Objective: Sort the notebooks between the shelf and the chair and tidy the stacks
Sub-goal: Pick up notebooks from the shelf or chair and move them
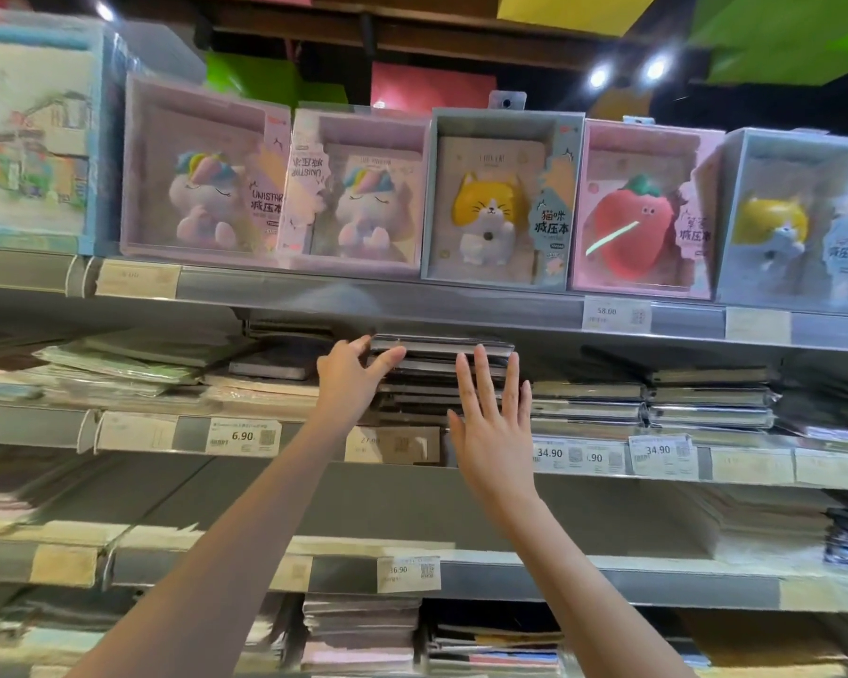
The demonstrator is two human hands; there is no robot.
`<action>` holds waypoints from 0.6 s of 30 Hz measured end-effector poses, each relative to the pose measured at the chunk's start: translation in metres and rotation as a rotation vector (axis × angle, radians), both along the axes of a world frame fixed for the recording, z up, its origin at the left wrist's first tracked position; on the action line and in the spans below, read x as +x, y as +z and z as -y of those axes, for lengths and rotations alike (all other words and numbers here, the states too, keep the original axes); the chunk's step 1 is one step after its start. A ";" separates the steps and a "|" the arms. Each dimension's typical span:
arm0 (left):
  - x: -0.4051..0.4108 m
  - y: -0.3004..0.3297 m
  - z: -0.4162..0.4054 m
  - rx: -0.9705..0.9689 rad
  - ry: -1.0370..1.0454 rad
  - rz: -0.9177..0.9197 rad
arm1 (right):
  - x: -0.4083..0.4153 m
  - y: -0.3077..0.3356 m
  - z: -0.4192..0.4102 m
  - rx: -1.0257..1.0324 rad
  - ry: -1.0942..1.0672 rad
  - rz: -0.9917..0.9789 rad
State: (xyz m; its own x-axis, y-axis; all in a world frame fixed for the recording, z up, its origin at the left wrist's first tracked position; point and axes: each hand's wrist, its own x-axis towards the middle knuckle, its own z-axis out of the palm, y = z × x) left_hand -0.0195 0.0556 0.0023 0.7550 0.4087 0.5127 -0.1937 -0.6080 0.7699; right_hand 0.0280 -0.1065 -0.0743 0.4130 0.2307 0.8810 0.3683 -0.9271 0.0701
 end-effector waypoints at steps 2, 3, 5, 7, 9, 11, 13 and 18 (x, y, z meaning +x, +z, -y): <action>0.011 0.002 0.001 0.029 0.026 -0.041 | 0.007 0.004 0.001 -0.003 -0.021 -0.013; 0.016 0.001 0.002 -0.001 0.010 -0.046 | 0.010 0.006 0.002 -0.008 -0.032 -0.016; 0.024 -0.001 0.004 -0.065 -0.035 -0.038 | 0.017 0.008 0.005 -0.023 -0.047 -0.021; 0.028 -0.002 0.009 -0.092 -0.059 -0.020 | 0.024 0.010 0.010 -0.037 -0.056 -0.015; 0.034 -0.001 0.012 -0.111 -0.060 -0.015 | 0.029 0.012 0.014 -0.052 -0.066 -0.006; 0.040 -0.001 0.014 -0.119 -0.032 -0.025 | 0.033 0.012 0.016 -0.056 -0.071 0.006; 0.044 -0.004 0.014 -0.110 -0.008 -0.014 | 0.035 0.012 0.016 -0.060 -0.077 0.016; 0.051 -0.019 0.011 -0.004 0.012 0.111 | 0.036 0.011 0.016 -0.073 -0.136 0.009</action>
State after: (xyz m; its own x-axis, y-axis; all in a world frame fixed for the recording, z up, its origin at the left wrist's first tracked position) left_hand 0.0310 0.0443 -0.0170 0.6891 0.4194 0.5909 -0.2706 -0.6075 0.7468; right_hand 0.0640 -0.1222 -0.0631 0.4374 0.2362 0.8677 0.2385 -0.9608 0.1413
